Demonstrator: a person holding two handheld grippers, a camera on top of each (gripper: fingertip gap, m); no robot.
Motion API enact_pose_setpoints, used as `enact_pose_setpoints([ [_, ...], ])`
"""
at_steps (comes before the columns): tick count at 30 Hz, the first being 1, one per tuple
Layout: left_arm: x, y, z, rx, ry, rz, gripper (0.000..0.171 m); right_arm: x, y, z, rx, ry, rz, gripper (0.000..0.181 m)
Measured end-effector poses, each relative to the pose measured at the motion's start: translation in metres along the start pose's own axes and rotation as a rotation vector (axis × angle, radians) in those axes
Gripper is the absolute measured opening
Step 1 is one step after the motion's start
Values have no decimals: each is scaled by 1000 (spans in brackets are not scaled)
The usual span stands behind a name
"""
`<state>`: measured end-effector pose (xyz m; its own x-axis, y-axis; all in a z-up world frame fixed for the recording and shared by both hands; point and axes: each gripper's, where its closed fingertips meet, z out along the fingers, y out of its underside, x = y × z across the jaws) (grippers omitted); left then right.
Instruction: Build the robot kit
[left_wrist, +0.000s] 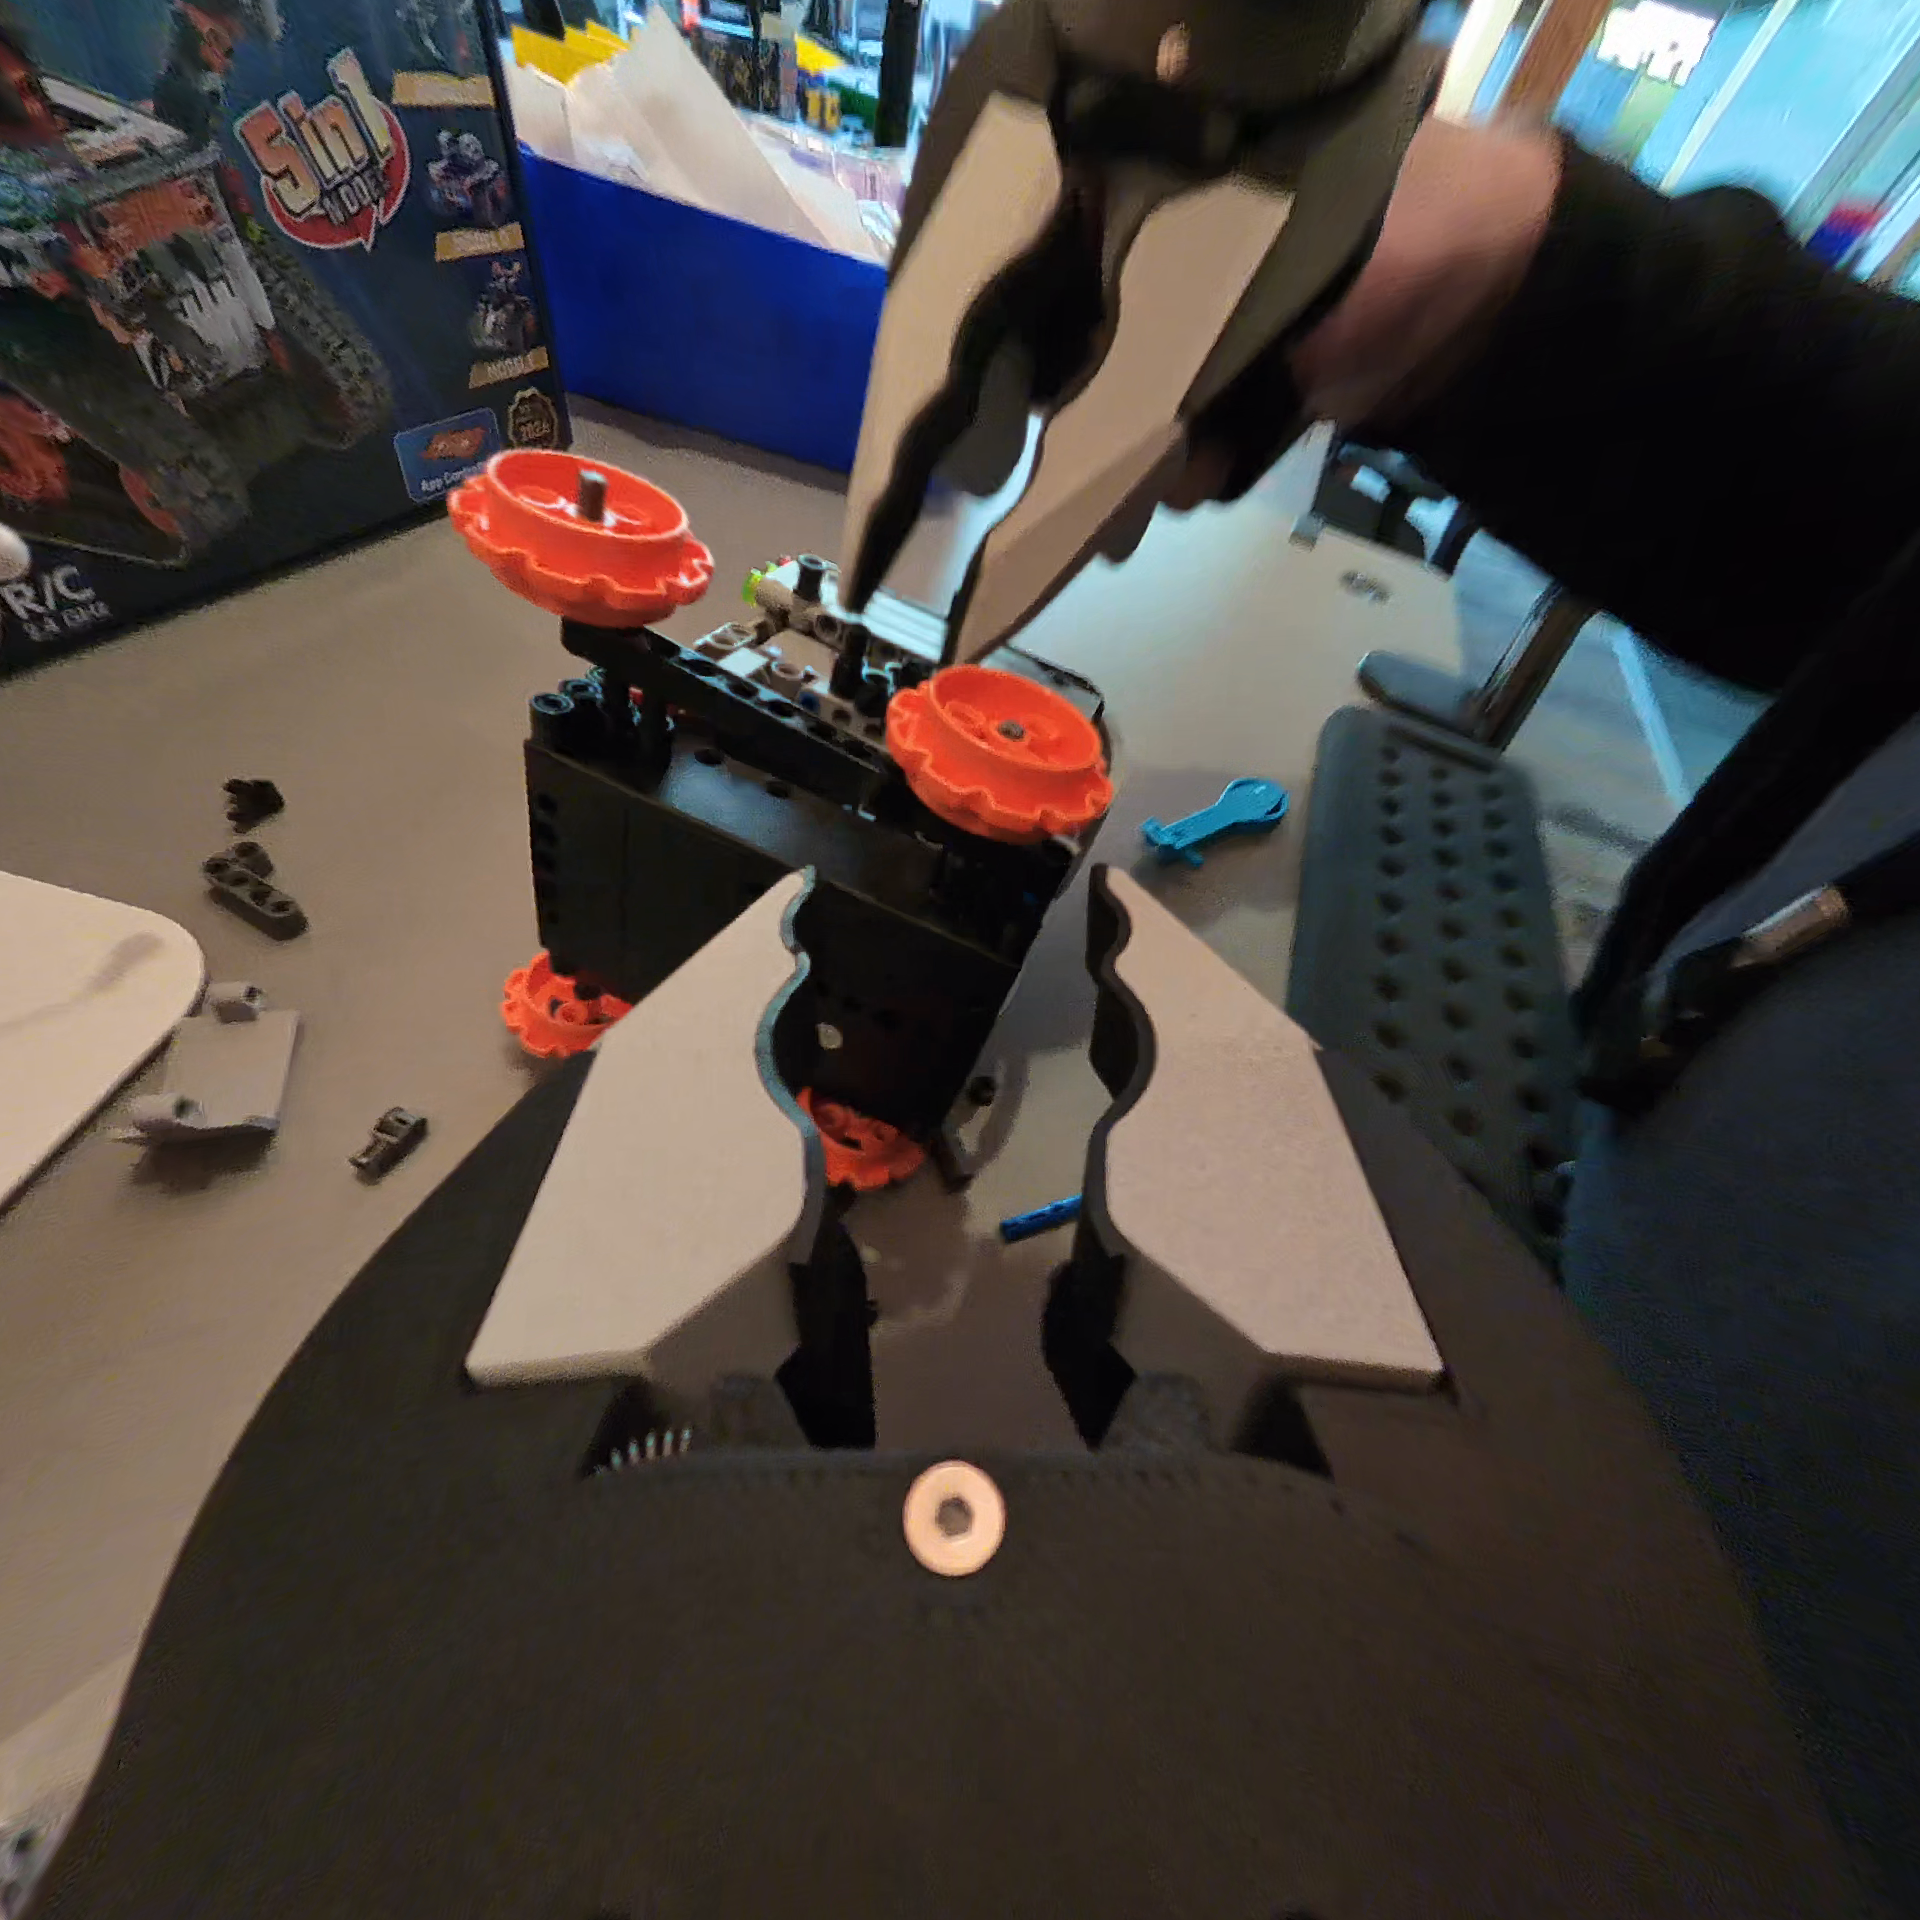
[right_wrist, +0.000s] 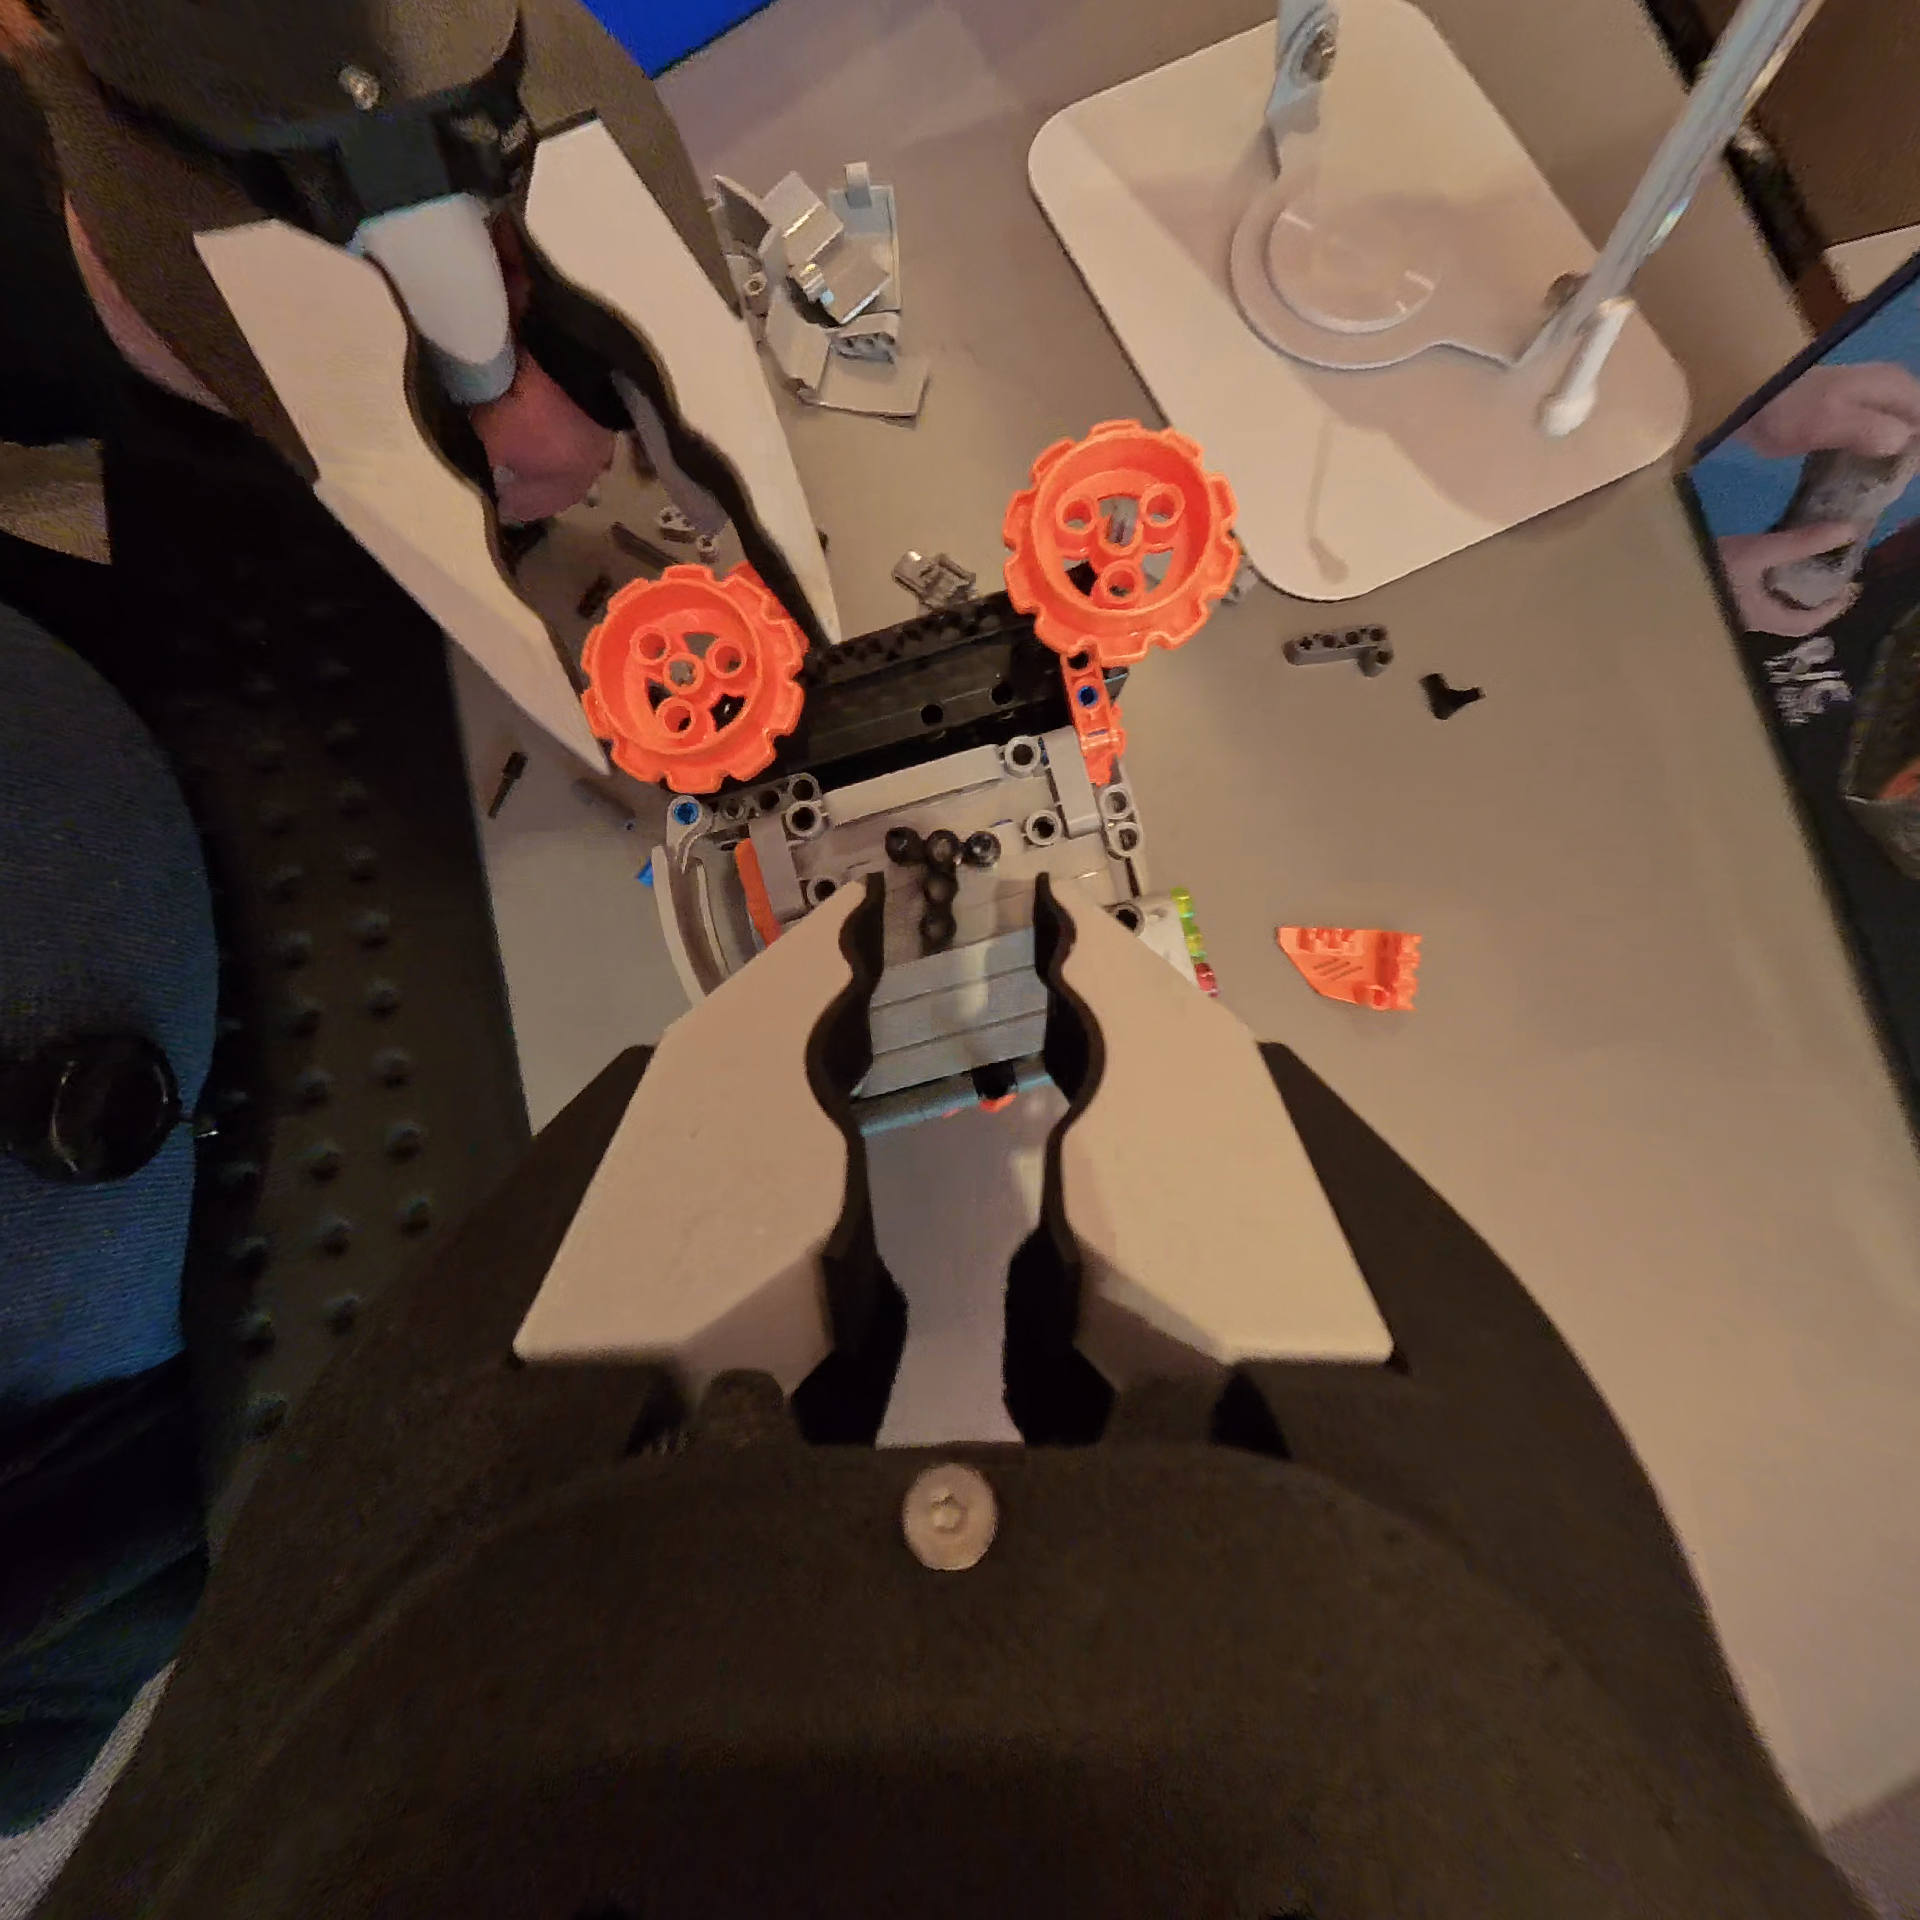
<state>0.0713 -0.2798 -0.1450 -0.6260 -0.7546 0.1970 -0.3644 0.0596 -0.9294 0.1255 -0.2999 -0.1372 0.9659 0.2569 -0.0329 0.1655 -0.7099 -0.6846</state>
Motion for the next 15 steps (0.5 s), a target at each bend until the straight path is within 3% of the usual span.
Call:
enact_pose_setpoints([
  [4,-2,1,3,-3,-32,82,44,-28,-24,-11,41,-32,-19,42],
  [9,3,-1,7,20,-65,125,38,-48,-23,22,-46,-6,38,64],
  [15,8,-1,5,48,-54,200,33,-46,-23,22,-27,-19,136,41],
])
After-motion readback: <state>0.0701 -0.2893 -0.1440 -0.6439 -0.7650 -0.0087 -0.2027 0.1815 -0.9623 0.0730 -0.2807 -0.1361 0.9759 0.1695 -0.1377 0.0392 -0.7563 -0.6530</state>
